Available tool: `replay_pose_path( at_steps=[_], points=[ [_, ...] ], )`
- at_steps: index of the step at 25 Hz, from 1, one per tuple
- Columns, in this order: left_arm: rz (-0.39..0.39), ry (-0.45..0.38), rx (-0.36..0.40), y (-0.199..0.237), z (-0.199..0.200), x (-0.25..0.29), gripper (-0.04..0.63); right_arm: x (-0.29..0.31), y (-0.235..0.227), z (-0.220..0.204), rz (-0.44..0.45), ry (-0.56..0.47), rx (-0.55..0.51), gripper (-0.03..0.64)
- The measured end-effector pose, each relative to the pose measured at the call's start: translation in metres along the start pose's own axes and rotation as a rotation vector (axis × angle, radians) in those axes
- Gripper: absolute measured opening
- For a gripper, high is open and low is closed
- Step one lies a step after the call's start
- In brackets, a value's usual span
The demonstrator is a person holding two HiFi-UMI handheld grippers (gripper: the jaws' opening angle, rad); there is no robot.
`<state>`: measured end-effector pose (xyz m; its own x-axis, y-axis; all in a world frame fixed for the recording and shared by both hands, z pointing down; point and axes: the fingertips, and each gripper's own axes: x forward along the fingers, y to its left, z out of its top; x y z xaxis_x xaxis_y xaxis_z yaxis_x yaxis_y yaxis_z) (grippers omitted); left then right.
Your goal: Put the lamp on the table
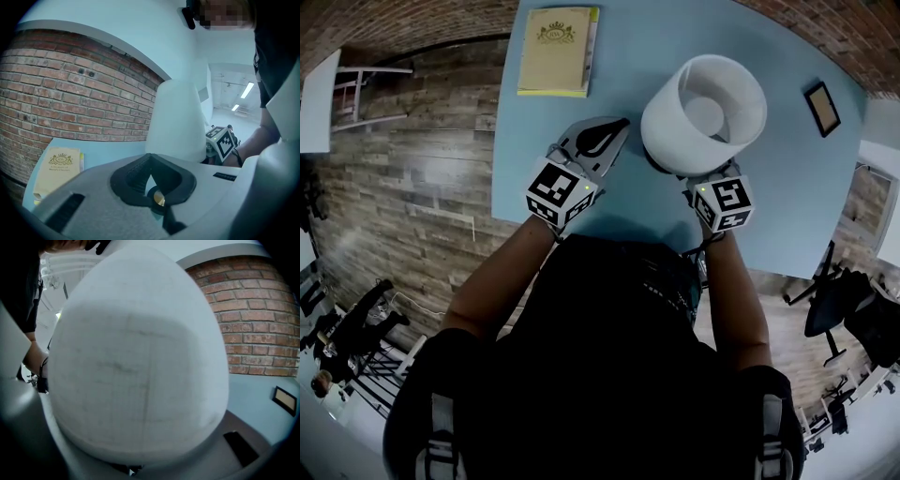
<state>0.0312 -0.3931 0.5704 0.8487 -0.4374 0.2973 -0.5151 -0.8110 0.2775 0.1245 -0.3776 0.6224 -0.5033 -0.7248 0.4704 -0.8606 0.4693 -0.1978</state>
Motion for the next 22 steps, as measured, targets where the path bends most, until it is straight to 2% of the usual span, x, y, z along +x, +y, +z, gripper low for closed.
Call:
replay_pose_path(
  at_steps=[22],
  points=[
    [-0.005, 0.019, 0.001, -0.011, -0.006, -0.013, 0.009, -0.007, 0.006, -0.016, -0.019, 0.001, -0.012, 0.121]
  ],
)
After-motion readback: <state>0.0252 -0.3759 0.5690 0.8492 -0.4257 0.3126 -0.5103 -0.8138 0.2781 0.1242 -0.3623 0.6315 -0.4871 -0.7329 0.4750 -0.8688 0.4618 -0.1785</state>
